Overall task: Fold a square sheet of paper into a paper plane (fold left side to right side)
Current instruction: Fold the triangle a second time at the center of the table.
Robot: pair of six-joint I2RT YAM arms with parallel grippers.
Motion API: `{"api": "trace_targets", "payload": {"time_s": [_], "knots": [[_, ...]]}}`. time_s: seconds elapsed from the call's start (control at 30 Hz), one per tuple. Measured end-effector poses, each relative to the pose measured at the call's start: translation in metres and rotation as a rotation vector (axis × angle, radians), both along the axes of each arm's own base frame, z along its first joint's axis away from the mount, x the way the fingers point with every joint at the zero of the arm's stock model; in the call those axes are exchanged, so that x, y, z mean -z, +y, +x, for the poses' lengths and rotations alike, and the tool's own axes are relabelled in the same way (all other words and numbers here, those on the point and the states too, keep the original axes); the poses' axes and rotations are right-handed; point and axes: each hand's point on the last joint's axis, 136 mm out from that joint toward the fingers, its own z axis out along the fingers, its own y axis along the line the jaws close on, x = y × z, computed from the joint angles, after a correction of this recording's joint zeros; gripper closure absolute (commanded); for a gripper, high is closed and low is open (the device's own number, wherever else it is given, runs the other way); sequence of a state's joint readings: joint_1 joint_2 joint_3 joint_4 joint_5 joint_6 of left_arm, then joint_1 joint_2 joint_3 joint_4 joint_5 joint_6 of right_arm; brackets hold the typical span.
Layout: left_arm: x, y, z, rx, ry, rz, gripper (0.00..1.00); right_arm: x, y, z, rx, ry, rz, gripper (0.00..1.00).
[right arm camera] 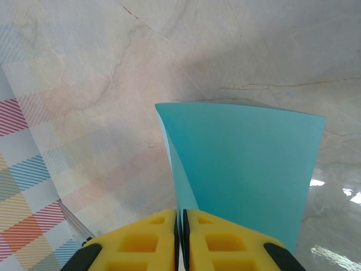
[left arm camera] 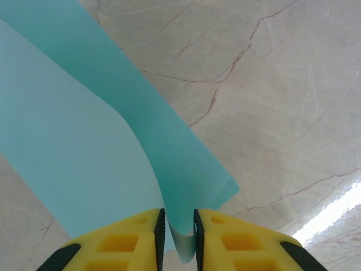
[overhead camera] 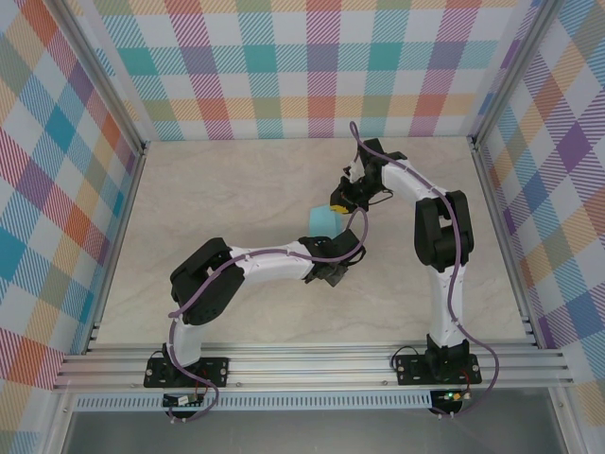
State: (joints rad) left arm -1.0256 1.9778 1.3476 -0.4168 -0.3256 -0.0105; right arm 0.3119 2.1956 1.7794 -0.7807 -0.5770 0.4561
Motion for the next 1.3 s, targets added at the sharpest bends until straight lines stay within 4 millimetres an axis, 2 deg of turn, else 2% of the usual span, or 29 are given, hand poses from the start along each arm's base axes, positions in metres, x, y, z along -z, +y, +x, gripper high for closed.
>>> {"api": "trace_targets", "payload": {"time_s": [0.13,0.33,0.5,0.8,0.93,1.0,1.3], "knots": [[0.000,0.000,0.000,0.000,0.001,-0.001,0.78,0.001,0.000,0.000,0.000,0.001,0.000,0.88],[-0.001,0.000,0.000,0.000,0.001,-0.002,0.70,0.001,0.000,0.000,0.000,0.002,-0.001,0.88],[-0.008,0.000,0.001,-0.002,-0.011,-0.014,0.68,0.001,0.000,0.000,0.000,0.003,-0.001,0.88],[-0.022,-0.001,0.002,-0.005,-0.031,-0.036,0.69,0.008,0.000,-0.001,0.000,0.021,-0.007,0.88],[-0.022,-0.001,0.002,-0.005,-0.030,-0.035,0.76,0.013,-0.001,-0.002,0.000,0.036,-0.012,0.86],[-0.021,-0.001,0.002,-0.005,-0.030,-0.034,0.80,0.014,-0.001,-0.002,-0.001,0.039,-0.013,0.81],[-0.021,0.000,0.002,-0.007,-0.028,-0.035,0.79,0.011,-0.006,0.002,0.001,0.023,-0.018,0.53]]}}
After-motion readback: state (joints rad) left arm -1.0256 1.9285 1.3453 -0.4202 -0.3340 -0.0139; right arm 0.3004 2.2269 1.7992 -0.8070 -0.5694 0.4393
